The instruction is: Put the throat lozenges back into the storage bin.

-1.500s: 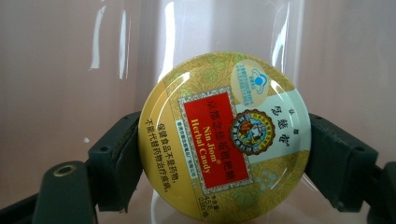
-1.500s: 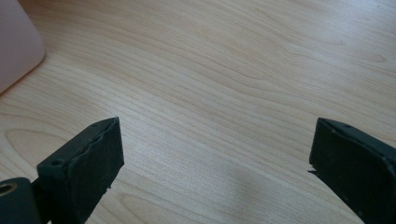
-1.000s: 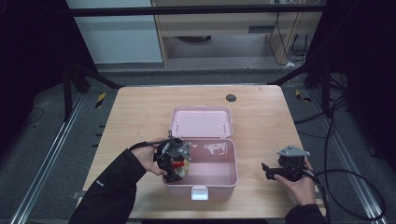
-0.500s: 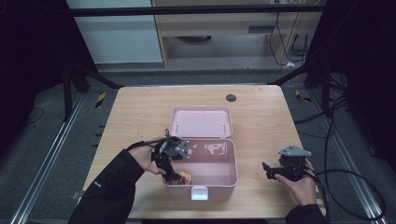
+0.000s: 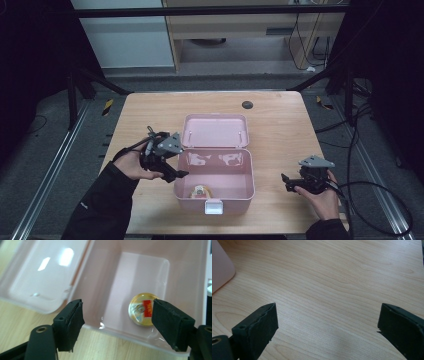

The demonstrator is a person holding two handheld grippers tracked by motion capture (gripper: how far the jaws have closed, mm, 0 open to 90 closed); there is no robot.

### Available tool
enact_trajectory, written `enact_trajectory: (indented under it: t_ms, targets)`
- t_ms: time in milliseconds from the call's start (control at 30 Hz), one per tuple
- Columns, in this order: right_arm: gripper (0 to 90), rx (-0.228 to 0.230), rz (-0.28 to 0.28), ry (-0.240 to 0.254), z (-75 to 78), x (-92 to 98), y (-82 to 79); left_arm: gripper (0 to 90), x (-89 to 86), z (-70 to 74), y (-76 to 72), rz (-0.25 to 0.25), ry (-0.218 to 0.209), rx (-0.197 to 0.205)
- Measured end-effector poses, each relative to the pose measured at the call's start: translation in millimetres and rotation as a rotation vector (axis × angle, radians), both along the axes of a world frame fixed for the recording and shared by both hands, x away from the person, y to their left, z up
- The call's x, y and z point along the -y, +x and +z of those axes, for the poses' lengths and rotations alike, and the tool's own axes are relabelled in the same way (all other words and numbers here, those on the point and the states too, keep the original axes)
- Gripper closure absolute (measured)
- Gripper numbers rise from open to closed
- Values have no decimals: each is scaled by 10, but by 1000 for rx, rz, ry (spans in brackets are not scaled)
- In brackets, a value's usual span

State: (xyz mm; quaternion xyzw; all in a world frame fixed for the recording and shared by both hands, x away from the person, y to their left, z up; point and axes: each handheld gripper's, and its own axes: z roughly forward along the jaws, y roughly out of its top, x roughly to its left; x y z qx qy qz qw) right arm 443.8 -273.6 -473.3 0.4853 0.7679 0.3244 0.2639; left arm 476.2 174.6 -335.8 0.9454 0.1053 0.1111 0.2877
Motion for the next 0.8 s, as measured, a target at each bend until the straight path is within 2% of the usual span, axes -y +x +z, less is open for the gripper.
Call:
enact_trajectory:
  t_ms: [67,133,167,200,400,567,600,633,800]
  targets:
    - [34,0,0,0,0,2,0,247,-51,13,2,18,-9,6]
    - [34,0,-1,-1,-2,5,1,249,-151,22,6,63,-29,14]
    - [34,2,-1,-3,-4,4,1,251,-248,15,7,103,-39,23]
    - [34,2,-1,-3,-4,4,1,252,-248,15,7,103,-39,23]
    - [34,1,-4,-1,0,6,-2,252,-543,-76,-5,243,-109,41]
    - [34,-1,-9,0,-4,10,-4,252,-785,-240,-9,375,-182,53]
    - [34,0,-11,0,-5,11,-3,253,-869,-321,-19,423,-201,57]
    - [34,0,-11,0,-5,11,-3,253,-869,-321,-19,423,-201,57]
    - [33,2,-12,-1,-11,16,-2,254,-1053,-535,-42,536,-243,54]
